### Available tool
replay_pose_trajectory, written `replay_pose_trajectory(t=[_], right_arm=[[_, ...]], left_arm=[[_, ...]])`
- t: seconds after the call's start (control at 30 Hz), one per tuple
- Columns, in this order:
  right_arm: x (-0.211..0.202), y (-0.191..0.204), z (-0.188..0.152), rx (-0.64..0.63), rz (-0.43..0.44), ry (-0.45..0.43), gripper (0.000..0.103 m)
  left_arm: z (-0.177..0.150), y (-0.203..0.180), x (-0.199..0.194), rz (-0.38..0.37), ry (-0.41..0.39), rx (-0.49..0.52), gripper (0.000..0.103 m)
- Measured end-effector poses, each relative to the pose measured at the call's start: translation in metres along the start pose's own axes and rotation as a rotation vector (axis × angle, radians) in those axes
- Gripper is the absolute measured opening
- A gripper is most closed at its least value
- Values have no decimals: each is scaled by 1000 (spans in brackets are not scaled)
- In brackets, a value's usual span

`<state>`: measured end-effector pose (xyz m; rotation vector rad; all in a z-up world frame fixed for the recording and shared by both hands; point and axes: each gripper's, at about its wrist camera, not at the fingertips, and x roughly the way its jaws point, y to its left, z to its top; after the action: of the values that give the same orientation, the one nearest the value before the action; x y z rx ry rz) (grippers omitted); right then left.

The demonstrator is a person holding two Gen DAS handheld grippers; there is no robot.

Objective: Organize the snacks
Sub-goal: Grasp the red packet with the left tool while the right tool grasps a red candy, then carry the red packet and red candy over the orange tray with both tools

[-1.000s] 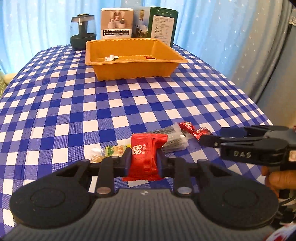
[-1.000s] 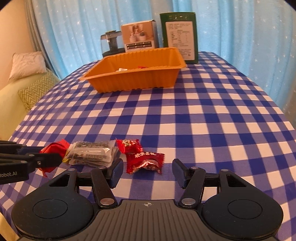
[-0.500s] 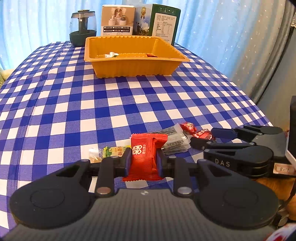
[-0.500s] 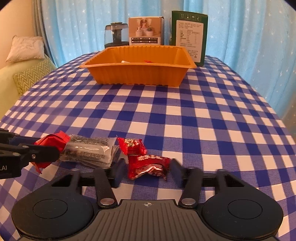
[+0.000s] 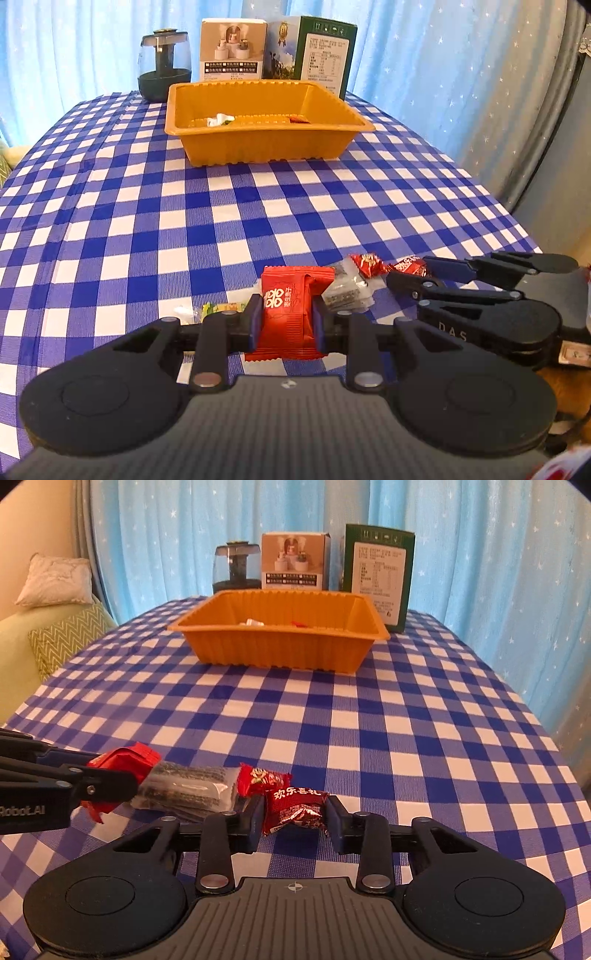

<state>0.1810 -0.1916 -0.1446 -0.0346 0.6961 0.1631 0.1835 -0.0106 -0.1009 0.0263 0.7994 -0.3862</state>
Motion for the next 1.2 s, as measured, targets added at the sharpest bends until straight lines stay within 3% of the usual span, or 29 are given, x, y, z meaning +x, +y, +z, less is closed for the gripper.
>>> replay_pose_trajectory(t=[0.83, 1.2], right_arm=[[-16, 6, 20, 11, 41, -71, 36], [-14, -7, 71, 19, 44, -146, 36]], left_arm=[[15, 3, -6, 23, -56, -47, 24], [67, 19, -9, 36, -144, -76, 24]])
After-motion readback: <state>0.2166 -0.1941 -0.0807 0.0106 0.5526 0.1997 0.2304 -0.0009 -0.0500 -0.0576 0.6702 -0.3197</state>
